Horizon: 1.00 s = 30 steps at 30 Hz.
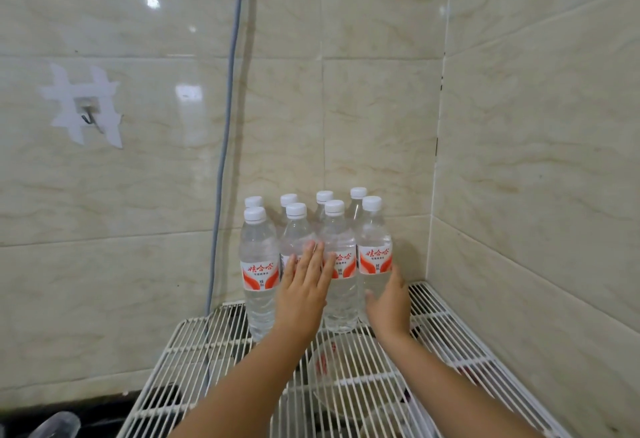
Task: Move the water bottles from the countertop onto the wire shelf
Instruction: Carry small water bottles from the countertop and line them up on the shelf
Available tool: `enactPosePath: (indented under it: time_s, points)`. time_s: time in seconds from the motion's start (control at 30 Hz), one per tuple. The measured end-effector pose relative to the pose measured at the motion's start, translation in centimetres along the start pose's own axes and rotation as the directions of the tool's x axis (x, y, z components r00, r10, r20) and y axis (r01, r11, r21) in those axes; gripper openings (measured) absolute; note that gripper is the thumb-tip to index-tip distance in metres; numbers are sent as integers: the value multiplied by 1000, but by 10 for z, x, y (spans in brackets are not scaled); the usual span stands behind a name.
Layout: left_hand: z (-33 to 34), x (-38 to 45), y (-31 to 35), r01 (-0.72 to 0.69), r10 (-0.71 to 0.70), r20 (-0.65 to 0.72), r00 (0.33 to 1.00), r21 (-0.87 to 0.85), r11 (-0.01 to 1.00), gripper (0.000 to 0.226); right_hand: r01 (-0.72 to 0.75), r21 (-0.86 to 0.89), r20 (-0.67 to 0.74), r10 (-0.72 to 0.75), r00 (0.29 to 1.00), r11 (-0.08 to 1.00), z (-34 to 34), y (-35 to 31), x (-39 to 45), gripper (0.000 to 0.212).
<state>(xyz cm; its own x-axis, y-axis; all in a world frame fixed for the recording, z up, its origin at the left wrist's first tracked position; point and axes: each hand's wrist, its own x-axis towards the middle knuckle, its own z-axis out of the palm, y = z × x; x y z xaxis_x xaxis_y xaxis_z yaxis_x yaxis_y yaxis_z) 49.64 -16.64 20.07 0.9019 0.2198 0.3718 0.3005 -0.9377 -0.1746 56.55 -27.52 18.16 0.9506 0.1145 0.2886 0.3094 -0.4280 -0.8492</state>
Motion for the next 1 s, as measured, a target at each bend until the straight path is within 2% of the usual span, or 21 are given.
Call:
enactPosePath:
  time_s: [0.13,0.23,0.3,0.37,0.53,0.63,0.7,0.8,0.9,1.0]
  points:
    - [-1,-3,2,-3,3,-7,1000,-22,1000,76,-1,-73,74,6,997,997,-5,-2,-6,74]
    - [-7,-14,-4,10,-11,-20,1000,-33,999,71,4,-211,75,12,997,978,-6,-9,-19,75]
    - [-13,-27,-16,39,-41,-41,998,-50,998,68,100,-360,68,-81,994,927,-4,-17,-31,71]
    - [-19,-45,-38,86,-89,-44,995,-66,994,64,219,-453,136,-176,975,864,1,-32,-47,68]
    - [-22,-127,-128,324,-327,-10,945,-99,941,53,439,-407,330,-319,888,801,49,-91,-102,54]
    - [-16,-195,-193,509,-503,86,860,-52,859,50,569,-358,445,-400,801,740,103,-131,-149,41]
    - [-8,-245,-231,608,-604,121,788,-2,794,47,654,-321,521,-449,726,685,143,-157,-188,40]
    - [8,-324,-276,742,-735,172,656,35,670,43,750,-239,638,-483,600,616,201,-189,-253,37]
    - [25,-390,-305,840,-817,293,497,73,538,42,798,-185,758,-434,487,574,254,-204,-315,32]
    - [44,-434,-320,891,-843,381,380,93,444,46,827,-202,850,-326,415,525,304,-196,-360,36]
